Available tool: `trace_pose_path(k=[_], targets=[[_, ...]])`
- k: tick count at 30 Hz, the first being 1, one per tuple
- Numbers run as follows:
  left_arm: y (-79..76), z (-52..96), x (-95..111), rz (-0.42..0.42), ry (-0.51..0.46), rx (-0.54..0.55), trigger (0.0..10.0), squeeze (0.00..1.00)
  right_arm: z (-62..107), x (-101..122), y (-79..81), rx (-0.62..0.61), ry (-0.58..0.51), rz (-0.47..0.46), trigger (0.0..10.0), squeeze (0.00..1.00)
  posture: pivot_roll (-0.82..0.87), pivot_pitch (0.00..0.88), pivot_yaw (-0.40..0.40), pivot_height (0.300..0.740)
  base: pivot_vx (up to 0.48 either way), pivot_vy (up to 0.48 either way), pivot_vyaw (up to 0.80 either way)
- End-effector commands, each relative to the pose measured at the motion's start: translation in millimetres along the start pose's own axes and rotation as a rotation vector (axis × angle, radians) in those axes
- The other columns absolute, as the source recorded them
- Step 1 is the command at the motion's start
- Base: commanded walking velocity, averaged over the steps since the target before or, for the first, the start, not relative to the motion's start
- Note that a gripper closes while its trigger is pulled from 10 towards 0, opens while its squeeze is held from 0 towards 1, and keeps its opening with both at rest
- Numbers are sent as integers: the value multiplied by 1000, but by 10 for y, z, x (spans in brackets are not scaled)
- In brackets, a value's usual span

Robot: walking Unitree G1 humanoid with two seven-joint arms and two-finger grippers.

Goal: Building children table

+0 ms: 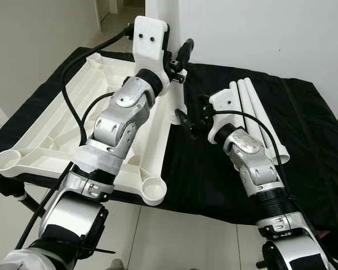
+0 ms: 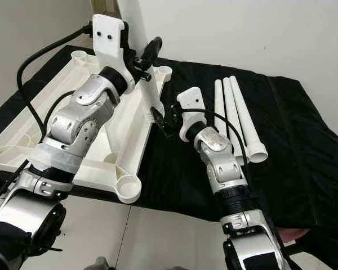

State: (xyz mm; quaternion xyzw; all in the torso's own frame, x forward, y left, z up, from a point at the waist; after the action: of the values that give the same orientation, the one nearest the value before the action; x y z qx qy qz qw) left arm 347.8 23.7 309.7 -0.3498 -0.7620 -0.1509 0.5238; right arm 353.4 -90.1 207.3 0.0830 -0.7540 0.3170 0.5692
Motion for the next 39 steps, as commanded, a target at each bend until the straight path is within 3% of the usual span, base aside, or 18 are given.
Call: trace_pose_path(k=[1, 3, 13, 30, 31, 33, 34, 37, 38, 39], targets=[[-155, -24, 9, -15, -16, -56, 10000, 0, -30, -27, 48, 1, 12, -3, 10000, 0, -9, 0, -40, 740, 0, 0, 0], [-272, -37, -18, 5, -19, -87, 10000, 0, -62, -90, 132, -21, 29, 25, 10000, 0, -10, 0, -40, 740, 0, 0, 0], [-375, -57, -23, 32, -39, -115, 10000, 0, -93, -170, 185, -50, 69, 89, 10000, 0, -9, 0, -37, 740, 0, 0, 0], [-442, -49, -88, 6, -34, -124, 10000, 0, -175, 38, -3, -147, 11, 111, 9961, 0, -8, 0, -35, 740, 0, 0, 0], [-445, -49, -92, 6, -33, -124, 10000, 0, -176, 47, -4, -147, 6, 110, 8745, 0, -8, 0, -35, 740, 0, 0, 0], [-446, -49, -97, 5, -31, -125, 10000, 0, -176, 56, -1, -145, 2, 111, 8510, 0, -9, 0, -33, 740, 0, 0, 0], [-448, -49, -105, 4, -29, -127, 10000, 0, -174, 63, 4, -143, 3, 110, 7725, 0, -10, 0, -31, 740, 0, 0, 0], [-449, -49, -108, 3, -29, -127, 10000, 0, -174, 63, 7, -142, 4, 110, 7725, 0, -10, 0, -31, 740, 0, 0, 0], [-449, -50, -108, 3, -29, -127, 10000, 0, -174, 61, 5, -143, 4, 111, 4667, 0, -10, 0, -31, 740, 0, 0, 0], [-450, -52, -109, 2, -29, -128, 10000, 0, -172, 65, 3, -144, 1, 117, 3216, 0, -9, 0, -30, 740, 0, 0, 0]])
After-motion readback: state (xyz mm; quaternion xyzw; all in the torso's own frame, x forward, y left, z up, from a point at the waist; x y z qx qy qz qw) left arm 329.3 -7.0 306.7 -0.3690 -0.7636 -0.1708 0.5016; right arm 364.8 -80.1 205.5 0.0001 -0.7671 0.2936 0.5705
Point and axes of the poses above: a point about 5 cm out from each wrist's last joint towards the gripper, its own z axis pointing back from the gripper into the wrist, its own x axis along the axis of the wrist's last joint, y = z × x, the point moved 1 cm from there along -z, pointing out of the wrist towards the gripper, and after that the axes turned 13 degrees about z, right-handed, at the moved point
